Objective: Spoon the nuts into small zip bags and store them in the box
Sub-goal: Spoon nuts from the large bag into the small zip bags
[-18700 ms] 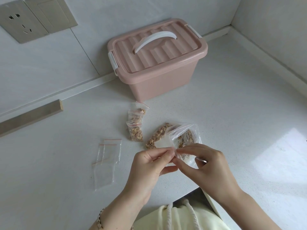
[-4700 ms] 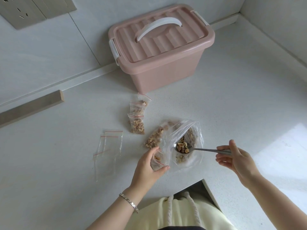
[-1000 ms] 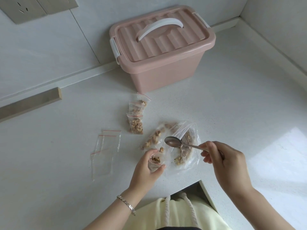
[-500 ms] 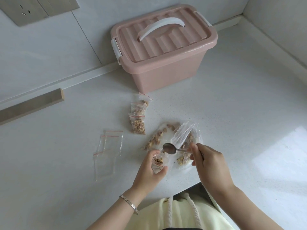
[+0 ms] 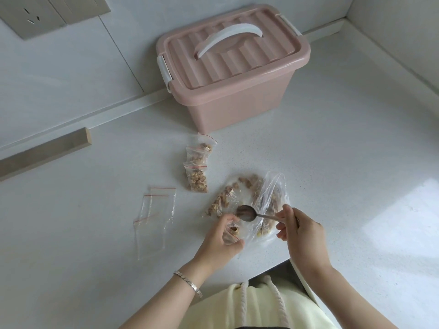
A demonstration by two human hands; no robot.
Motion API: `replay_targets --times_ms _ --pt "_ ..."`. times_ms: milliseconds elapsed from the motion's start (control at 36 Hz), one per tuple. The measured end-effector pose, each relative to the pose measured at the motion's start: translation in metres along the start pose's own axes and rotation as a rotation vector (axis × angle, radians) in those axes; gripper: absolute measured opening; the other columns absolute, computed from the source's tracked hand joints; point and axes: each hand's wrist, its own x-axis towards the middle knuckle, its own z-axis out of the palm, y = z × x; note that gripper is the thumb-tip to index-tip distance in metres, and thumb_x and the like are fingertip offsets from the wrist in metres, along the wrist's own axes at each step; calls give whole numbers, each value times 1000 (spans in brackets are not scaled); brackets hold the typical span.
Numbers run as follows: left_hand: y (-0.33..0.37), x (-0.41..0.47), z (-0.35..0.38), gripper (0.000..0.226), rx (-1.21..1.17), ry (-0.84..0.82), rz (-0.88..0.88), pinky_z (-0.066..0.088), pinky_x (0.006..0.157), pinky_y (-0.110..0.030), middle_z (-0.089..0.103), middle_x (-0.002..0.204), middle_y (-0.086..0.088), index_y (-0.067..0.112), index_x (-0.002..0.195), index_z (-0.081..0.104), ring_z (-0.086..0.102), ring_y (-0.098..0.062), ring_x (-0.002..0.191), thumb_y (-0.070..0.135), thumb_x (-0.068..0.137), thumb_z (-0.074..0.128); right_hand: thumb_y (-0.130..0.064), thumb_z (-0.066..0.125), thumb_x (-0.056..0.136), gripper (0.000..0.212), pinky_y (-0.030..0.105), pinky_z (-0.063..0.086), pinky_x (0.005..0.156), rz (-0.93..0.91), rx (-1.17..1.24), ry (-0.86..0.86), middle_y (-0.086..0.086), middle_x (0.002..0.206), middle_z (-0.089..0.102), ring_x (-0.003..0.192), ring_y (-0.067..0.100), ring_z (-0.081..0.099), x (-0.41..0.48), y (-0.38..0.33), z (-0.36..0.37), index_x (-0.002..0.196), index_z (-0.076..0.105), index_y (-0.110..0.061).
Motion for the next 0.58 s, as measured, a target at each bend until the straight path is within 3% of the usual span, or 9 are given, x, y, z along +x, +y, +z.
replay_targets --times_ms 83,139,222,278,306,361,417,500,583 --pt "1 2 -1 37 -50 -7 -33 38 66 -1 54 107 10 38 99 48 50 1 80 9 80 62 -35 38 95 42 36 52 59 -3 -22 -2 2 58 62 51 11 59 -2 1 2 73 63 -9" --pt "0 3 -2 37 -56 -15 -40 37 66 1 54 109 7 37 100 48 49 3 85 9 80 62 -45 32 96 57 39 50 52 -122 -125 23 5 57 60 51 20 59 -5 2 5 70 61 -4" --pt "-1 3 -2 38 -69 -26 -55 40 69 -5 56 110 1 39 99 48 51 -2 85 8 80 61 -42 31 93 49 26 35 35 -313 -276 56 -3 49 50 39 20 49 -11 -2 9 60 51 -11" --pt "-4 3 -2 40 -86 -26 -70 43 72 -16 56 109 -1 41 99 48 53 -11 88 9 79 60 -36 37 93 42 13 20 34 -347 -303 76 -8 47 40 34 16 38 -12 -5 10 57 45 -16" --pt "-5 3 -2 40 -90 -24 -72 43 74 -18 56 109 0 41 99 47 53 -13 90 9 79 61 -35 40 95 43 12 21 35 -336 -291 73 -8 47 41 34 16 38 -12 -5 12 57 44 -16" --pt "-5 3 -2 41 -112 -28 -72 42 78 -20 54 112 4 40 100 48 53 -12 98 9 77 62 -37 36 97 48 26 38 40 -236 -216 18 1 51 53 43 23 51 -12 -3 14 61 51 -9" --pt "-4 2 -2 40 -144 -26 -74 38 83 -21 53 115 7 39 100 49 51 -9 106 15 70 63 -37 35 94 47 38 48 53 -90 -98 -44 5 56 59 53 23 58 -11 -4 13 67 57 -6" --pt "-4 1 -2 42 -169 1 -75 38 82 -18 54 115 7 36 100 49 51 -6 107 19 64 61 -29 39 97 35 28 51 60 94 82 -70 -3 57 61 52 14 60 -7 -3 6 71 60 -17" --pt "-4 0 -2 40 -195 15 -55 42 77 -12 57 111 2 30 100 51 54 -5 100 17 64 61 -28 39 98 37 31 53 60 285 260 -52 7 59 65 53 20 62 0 11 3 79 64 -7"
